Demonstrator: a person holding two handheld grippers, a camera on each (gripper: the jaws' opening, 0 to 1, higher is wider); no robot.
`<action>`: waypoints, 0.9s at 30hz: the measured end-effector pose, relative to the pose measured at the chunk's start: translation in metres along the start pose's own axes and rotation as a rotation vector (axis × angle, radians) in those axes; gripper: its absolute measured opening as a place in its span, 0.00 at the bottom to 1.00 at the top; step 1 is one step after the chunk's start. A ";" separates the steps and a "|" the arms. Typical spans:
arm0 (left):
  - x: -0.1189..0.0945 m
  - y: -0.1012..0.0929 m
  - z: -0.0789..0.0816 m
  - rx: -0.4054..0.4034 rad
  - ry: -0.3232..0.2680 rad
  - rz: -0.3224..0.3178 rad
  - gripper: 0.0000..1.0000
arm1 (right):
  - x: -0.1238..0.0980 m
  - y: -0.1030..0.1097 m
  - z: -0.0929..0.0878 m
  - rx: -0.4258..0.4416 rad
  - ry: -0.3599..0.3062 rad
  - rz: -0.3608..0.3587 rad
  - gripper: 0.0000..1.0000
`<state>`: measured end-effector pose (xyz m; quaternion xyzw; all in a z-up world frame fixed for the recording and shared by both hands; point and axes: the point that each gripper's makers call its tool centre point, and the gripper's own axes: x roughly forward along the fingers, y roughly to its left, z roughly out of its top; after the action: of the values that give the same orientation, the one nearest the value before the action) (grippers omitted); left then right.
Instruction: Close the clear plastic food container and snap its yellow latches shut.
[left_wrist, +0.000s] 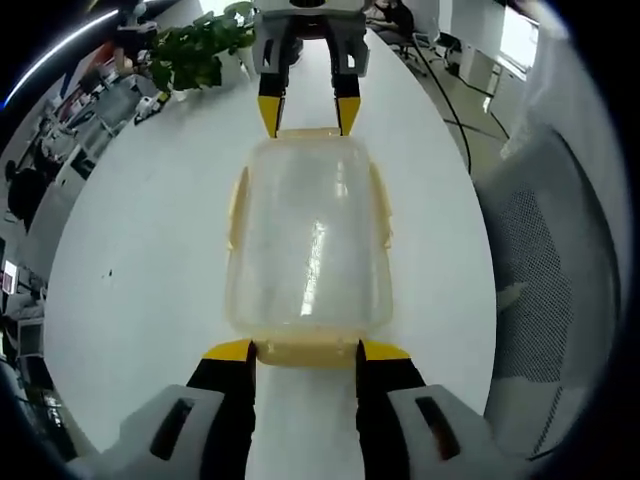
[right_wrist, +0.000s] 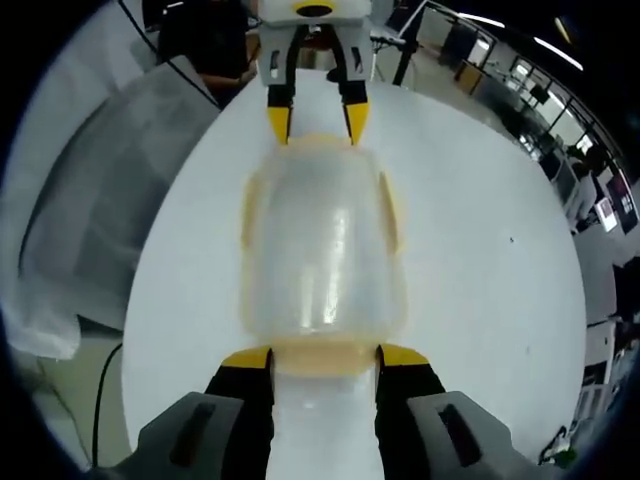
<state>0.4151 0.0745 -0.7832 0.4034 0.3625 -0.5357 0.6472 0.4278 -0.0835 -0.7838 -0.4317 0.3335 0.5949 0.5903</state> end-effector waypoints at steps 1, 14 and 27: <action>0.001 0.000 0.001 0.001 -0.001 0.002 0.38 | -0.001 -0.001 -0.001 0.001 0.000 0.000 0.37; 0.010 0.000 0.023 -0.006 -0.009 -0.004 0.38 | -0.012 -0.001 -0.023 0.001 0.006 0.008 0.37; 0.019 0.002 0.041 -0.011 -0.015 -0.012 0.38 | -0.019 -0.003 -0.041 0.006 0.016 0.023 0.37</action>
<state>0.4212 0.0294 -0.7826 0.3933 0.3630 -0.5406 0.6491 0.4345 -0.1282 -0.7822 -0.4307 0.3450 0.5974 0.5819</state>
